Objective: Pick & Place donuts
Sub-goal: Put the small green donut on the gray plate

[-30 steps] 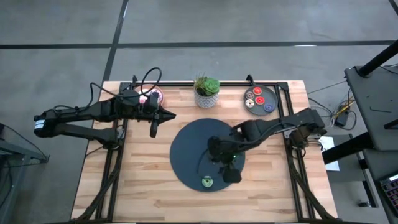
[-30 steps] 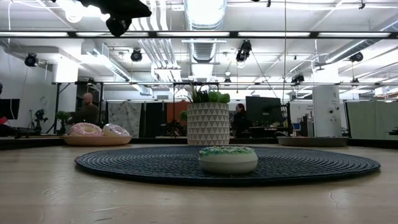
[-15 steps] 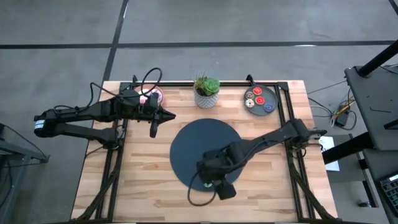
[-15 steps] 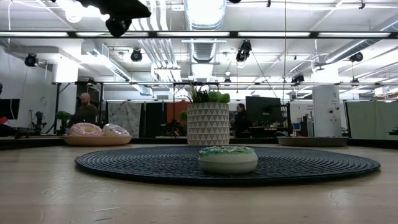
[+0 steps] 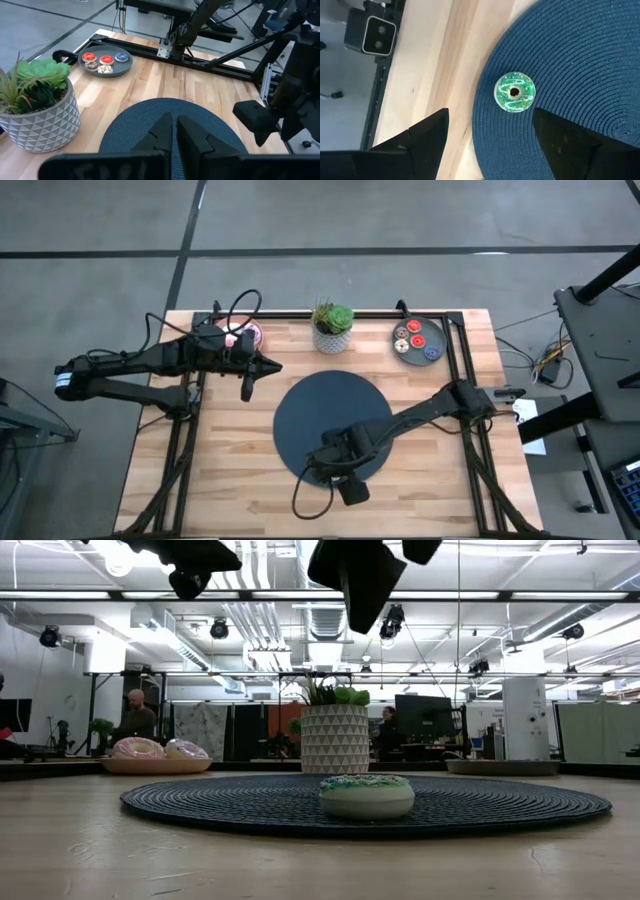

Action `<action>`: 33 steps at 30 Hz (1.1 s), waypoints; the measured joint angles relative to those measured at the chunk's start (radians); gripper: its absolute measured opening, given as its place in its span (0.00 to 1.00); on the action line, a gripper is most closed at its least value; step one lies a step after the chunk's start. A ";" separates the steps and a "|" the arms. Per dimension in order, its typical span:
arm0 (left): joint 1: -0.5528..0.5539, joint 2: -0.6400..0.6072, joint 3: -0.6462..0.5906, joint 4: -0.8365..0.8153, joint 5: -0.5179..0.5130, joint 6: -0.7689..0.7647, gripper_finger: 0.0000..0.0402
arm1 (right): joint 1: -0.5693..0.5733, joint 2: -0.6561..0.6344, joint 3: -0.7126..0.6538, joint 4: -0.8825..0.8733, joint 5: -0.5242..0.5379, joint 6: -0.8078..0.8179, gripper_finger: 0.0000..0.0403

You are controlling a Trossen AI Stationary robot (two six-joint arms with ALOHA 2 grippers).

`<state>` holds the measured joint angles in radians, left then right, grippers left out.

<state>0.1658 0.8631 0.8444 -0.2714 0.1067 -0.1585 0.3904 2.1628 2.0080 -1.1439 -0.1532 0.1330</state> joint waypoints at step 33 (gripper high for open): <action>0.000 0.000 -0.049 -0.043 0.000 0.030 0.00 | 0.006 0.000 -0.324 0.356 0.104 0.047 0.67</action>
<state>0.1658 0.8635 0.7952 -0.3141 0.1064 -0.1287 0.3965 2.1628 1.6840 -0.7876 -0.0490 0.1797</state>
